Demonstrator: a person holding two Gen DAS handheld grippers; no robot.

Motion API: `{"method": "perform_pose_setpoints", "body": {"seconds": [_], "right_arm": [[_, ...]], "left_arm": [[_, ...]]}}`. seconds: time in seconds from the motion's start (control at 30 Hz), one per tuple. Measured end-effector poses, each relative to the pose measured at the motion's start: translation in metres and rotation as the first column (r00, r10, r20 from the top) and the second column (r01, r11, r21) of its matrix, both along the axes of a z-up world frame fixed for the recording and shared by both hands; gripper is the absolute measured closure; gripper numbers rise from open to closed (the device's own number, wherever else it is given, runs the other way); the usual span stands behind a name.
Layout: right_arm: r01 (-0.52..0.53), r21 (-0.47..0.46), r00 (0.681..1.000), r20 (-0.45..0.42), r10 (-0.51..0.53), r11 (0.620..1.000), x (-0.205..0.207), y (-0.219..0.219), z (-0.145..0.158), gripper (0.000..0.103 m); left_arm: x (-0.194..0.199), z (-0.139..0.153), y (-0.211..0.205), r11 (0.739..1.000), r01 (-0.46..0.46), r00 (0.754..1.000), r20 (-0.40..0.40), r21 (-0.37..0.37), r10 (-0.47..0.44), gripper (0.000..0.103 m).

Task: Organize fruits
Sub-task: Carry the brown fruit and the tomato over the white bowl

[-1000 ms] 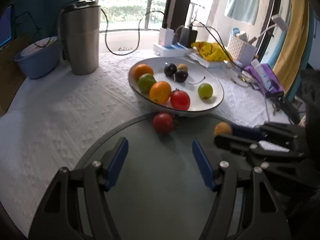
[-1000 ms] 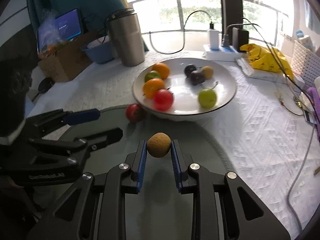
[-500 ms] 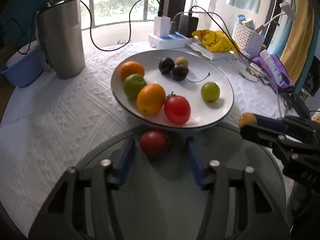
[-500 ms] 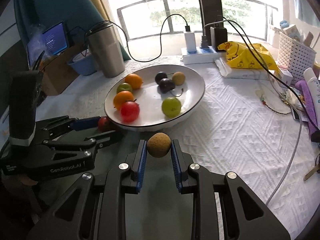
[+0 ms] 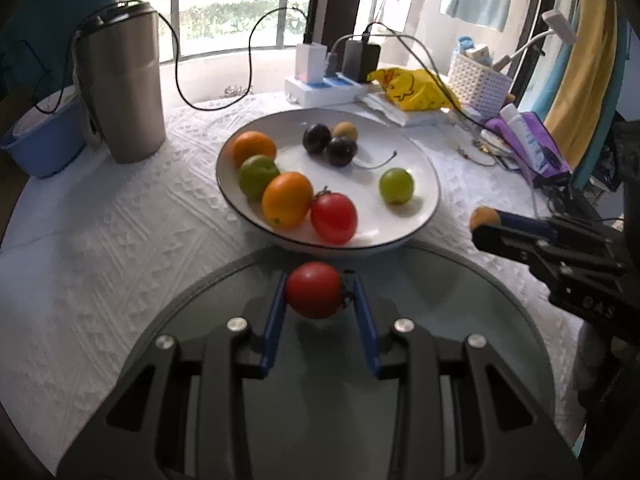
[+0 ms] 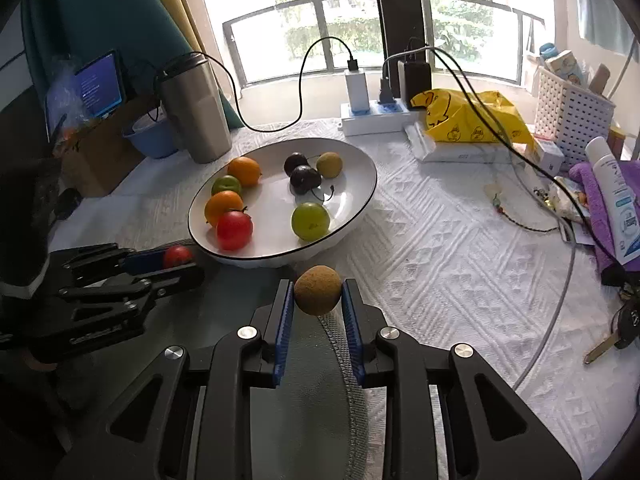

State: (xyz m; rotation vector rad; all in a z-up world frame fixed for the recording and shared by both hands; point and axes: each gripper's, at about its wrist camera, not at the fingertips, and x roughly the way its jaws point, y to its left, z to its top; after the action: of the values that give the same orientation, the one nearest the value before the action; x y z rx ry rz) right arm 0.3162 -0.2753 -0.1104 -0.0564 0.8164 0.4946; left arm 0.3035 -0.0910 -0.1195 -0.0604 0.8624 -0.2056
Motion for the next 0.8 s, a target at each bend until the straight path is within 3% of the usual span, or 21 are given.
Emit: {"method": "perform_pose_setpoints", "body": {"seconds": [0.33, 0.8], "right_arm": [[0.002, -0.002, 1.0, 0.026, -0.002, 1.0, 0.002, -0.006, 0.013, 0.077], [0.022, 0.002, 0.999, 0.029, -0.022, 1.0, 0.028, -0.017, 0.024, 0.077]], "left_arm": [[-0.004, 0.033, -0.012, 0.999, 0.038, 0.997, 0.065, -0.024, -0.036, 0.068], [0.032, 0.026, -0.032, 0.996, 0.074, 0.997, 0.042, -0.041, -0.072, 0.068]]}}
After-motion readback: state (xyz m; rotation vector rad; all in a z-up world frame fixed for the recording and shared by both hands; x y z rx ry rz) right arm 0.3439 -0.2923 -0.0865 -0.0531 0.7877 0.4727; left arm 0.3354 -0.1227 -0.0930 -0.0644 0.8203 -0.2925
